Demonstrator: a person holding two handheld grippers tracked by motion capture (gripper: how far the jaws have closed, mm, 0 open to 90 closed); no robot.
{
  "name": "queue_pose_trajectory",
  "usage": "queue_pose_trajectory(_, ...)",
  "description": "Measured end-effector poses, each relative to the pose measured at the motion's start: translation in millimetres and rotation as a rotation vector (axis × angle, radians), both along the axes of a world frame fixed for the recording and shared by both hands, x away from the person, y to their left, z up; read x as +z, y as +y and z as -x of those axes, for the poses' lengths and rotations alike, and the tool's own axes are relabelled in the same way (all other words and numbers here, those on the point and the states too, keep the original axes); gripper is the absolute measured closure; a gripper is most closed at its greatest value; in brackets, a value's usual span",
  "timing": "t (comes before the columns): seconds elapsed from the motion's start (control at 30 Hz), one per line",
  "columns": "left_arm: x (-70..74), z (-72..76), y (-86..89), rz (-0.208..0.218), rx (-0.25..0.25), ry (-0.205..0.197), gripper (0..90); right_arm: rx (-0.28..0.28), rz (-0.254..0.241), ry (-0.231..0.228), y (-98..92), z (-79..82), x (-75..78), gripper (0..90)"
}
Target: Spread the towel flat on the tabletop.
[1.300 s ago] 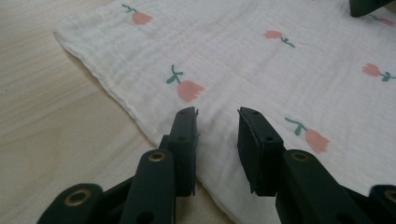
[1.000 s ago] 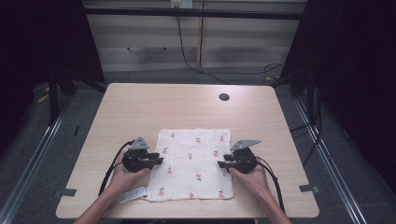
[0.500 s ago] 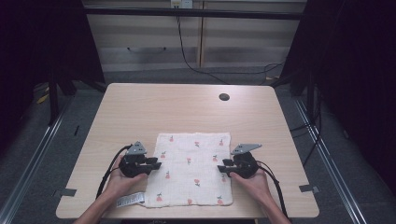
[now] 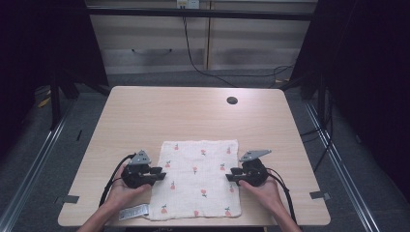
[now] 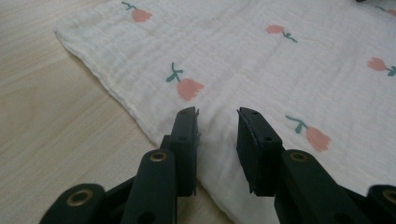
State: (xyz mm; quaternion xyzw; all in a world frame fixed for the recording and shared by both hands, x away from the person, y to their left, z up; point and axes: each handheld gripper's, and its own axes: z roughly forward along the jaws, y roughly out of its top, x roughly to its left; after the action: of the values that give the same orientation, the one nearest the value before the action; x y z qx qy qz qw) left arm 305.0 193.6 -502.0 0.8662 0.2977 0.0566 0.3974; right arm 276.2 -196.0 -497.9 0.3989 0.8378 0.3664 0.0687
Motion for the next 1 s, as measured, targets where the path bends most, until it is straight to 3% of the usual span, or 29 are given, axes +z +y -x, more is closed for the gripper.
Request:
queue_pose_trajectory(0.23, 0.7, 0.4, 1.2, -0.004, -0.008, 0.001, 67.1, 0.019, 0.012, 0.02, 1.9, 2.8, 2.4, 64.0)
queue_pose_trajectory(0.3, 0.3, 0.5, 1.6, 0.002, -0.007, 0.005, 67.1, 0.013, -0.007, 0.0, 0.5, -0.7, 4.3, 64.0)
queue_pose_trajectory(0.4, -0.3, -0.3, 1.8, 0.012, -0.01, 0.008, 67.2, -0.029, -0.025, -0.049, -7.7, -17.0, 9.3, 64.7)
queue_pose_trajectory(0.43, -0.2, -0.4, 1.9, 0.012, -0.01, 0.008, 67.2, -0.062, -0.026, -0.067, -12.2, -32.6, 10.9, 64.7)
queue_pose_trajectory(0.47, -0.3, -0.3, 1.8, 0.013, -0.011, 0.007, 67.2, -0.062, -0.026, -0.067, -12.2, -32.6, 10.9, 64.7)
queue_pose_trajectory(0.5, -0.1, -0.2, 1.8, 0.008, -0.011, 0.005, 67.2, -0.085, -0.029, -0.085, -15.3, -48.5, 11.8, 63.5)
queue_pose_trajectory(0.57, -0.2, -0.3, 1.9, 0.008, -0.012, 0.005, 67.2, -0.095, -0.031, -0.091, -16.4, -54.1, 12.1, 61.5)
queue_pose_trajectory(0.67, -0.2, -0.1, 1.8, 0.008, -0.012, 0.003, 67.2, -0.15, -0.029, -0.102, -22.1, -81.8, 10.8, 55.5)
queue_pose_trajectory(1.0, -0.1, 0.1, 1.8, 0.002, -0.015, 0.0, 67.2, -0.175, 0.022, -0.083, -24.4, -105.5, 0.1, 55.2)
